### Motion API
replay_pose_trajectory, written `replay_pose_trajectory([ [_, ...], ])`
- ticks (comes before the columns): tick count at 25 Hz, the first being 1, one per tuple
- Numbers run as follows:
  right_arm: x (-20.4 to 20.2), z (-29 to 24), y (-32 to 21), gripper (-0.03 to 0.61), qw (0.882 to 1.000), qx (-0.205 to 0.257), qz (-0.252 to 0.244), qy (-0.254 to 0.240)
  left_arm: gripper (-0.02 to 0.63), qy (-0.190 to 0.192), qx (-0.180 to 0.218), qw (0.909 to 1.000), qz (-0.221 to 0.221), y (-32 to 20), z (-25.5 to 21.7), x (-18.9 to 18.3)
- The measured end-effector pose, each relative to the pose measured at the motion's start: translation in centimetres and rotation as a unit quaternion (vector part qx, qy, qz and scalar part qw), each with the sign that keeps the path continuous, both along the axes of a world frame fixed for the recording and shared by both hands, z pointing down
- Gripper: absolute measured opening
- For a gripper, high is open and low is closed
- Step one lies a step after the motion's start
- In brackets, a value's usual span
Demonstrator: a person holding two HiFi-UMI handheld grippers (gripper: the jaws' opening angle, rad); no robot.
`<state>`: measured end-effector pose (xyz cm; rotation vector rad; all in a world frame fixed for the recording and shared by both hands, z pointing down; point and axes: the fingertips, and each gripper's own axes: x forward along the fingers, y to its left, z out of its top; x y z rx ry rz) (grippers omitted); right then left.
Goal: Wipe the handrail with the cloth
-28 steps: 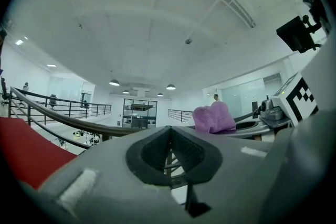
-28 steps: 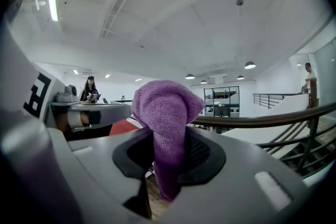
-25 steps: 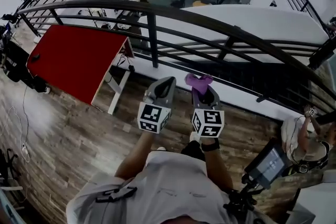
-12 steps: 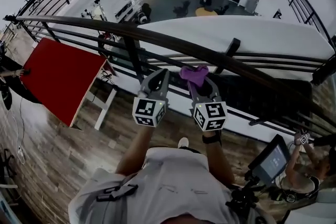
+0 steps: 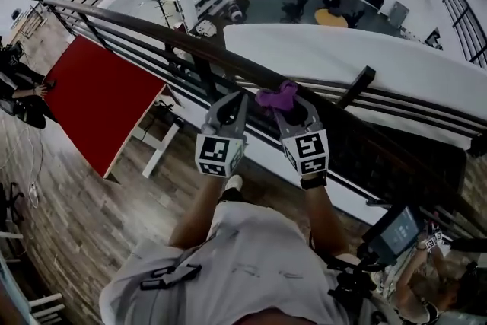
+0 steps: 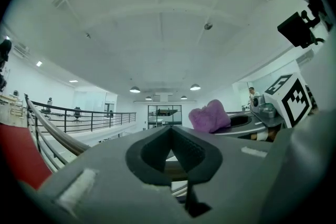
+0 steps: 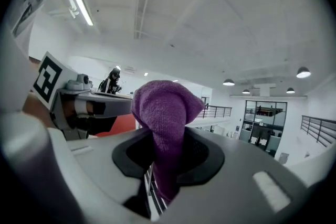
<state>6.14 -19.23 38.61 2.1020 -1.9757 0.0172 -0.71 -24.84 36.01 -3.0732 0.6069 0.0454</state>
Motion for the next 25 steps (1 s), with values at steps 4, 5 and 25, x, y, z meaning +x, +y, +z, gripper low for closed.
replay_pose_trajectory([
  [4,0.3,2.4,-8.1,0.101,0.994,-0.093,-0.049,0.028,0.002,-0.006,-0.006,0.9995,-0.030,-5.9,0.2,-0.6],
  [5,0.2,3.4,-10.4,0.101,0.990,-0.121,-0.065,0.036,0.002,-0.006,-0.008,0.9991,-0.041,-7.5,0.3,-1.0],
  [25,-1.5,15.2,-38.7,0.095,0.930,-0.324,-0.138,0.106,0.002,-0.002,-0.093,0.9899,-0.107,-22.4,5.3,-7.6],
])
